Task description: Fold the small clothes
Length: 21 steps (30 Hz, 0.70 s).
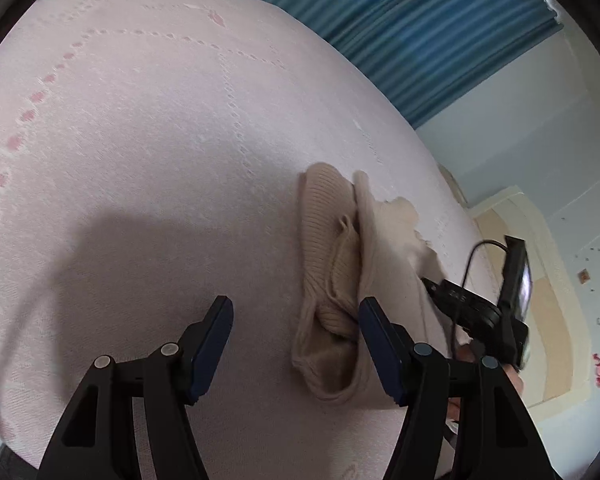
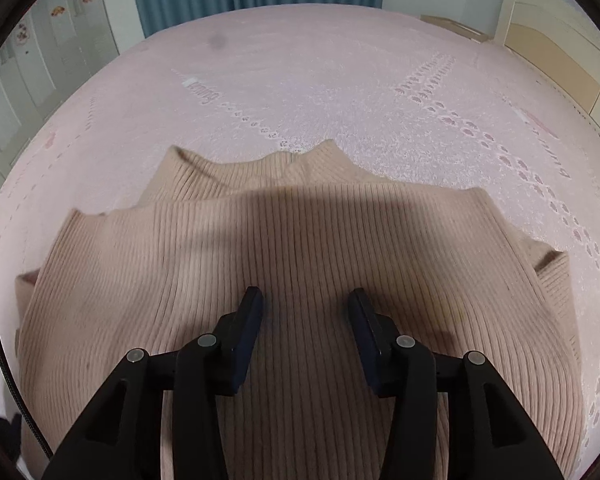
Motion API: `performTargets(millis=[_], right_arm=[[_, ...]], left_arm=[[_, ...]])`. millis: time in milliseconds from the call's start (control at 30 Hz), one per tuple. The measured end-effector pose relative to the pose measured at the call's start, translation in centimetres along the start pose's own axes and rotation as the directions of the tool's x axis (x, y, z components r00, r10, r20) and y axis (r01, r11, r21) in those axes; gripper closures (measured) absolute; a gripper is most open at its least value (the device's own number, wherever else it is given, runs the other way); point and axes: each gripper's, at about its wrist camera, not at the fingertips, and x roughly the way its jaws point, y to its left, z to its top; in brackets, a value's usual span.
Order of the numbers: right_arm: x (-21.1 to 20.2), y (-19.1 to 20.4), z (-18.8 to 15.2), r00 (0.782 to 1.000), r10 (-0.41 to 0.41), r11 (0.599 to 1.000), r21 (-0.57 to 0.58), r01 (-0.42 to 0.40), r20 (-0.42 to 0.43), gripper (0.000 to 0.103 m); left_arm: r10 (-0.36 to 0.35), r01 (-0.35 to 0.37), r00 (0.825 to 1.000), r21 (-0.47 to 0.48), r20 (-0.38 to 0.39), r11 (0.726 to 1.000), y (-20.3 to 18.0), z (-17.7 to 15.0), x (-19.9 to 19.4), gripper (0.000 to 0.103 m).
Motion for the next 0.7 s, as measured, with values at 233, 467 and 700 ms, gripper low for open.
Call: performTargets(millis=[233,467,700], right_arm=[[-3.5,-0.1,-2.8,0.999,0.019,0.999,-0.047,-0.017,0.034,0.057],[-8.2,-0.9,-8.8,0.994,0.097,0.990,-0.105,-0.091,0.055,0.057],[-10.5,-1.5,-14.9,0.990,0.142,0.980,-0.143,-0.142,-0.006,0.057]], left_arm=[[-0.109,0.109,0.990,-0.003,-0.084,0.994,-0.5,-0.6,1.1,0.040],[-0.127,0.132,0.984,0.029,-0.124,0.991,-1.5,-1.2,1.7,0.036],[-0.096,0.102,0.989,0.051,-0.115,0.993,-2.2,-1.4,2.2,0.035]])
